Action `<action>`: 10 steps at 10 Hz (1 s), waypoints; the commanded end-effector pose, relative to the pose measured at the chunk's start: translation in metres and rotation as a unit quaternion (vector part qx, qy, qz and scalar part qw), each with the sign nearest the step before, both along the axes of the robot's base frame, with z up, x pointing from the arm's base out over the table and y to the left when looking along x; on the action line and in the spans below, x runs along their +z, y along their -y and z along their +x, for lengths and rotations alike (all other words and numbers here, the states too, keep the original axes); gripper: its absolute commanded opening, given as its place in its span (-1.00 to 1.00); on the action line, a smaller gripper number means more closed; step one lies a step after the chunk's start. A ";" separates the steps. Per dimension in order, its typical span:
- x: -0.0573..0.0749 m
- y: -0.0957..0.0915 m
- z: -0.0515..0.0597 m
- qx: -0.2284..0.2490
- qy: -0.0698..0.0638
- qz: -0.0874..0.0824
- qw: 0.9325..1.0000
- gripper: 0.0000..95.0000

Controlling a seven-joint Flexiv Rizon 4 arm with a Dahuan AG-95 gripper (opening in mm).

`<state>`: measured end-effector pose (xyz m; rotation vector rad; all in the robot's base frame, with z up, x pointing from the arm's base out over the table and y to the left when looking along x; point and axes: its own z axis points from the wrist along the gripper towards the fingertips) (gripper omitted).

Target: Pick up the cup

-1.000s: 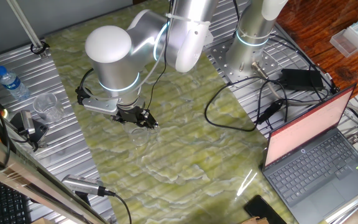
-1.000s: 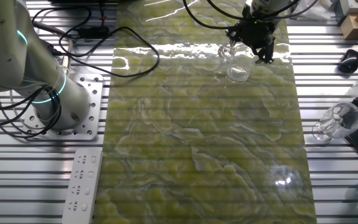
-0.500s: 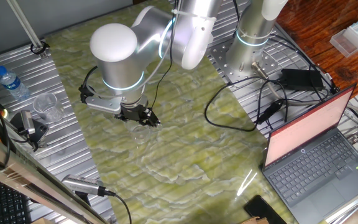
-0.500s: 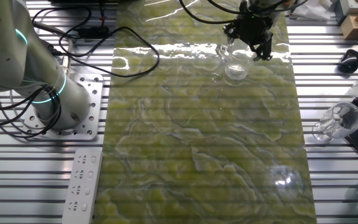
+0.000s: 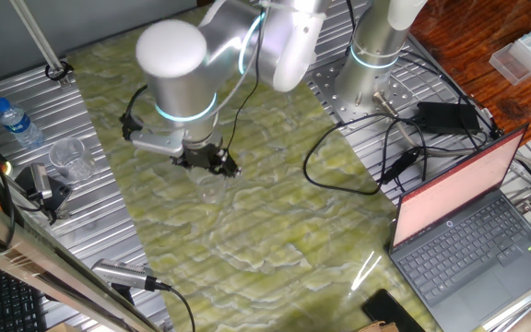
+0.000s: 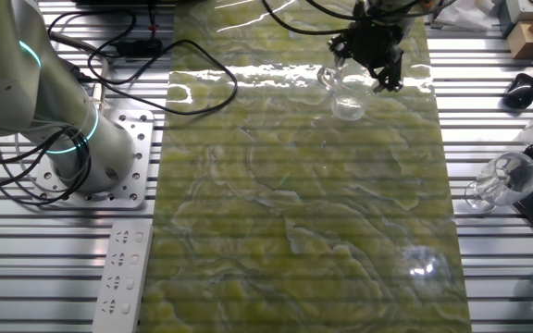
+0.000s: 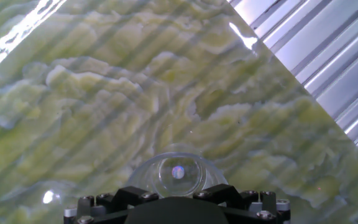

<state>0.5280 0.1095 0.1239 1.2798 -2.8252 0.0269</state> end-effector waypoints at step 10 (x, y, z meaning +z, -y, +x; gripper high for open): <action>-0.003 -0.001 0.002 -0.001 0.047 0.023 0.999 -1.00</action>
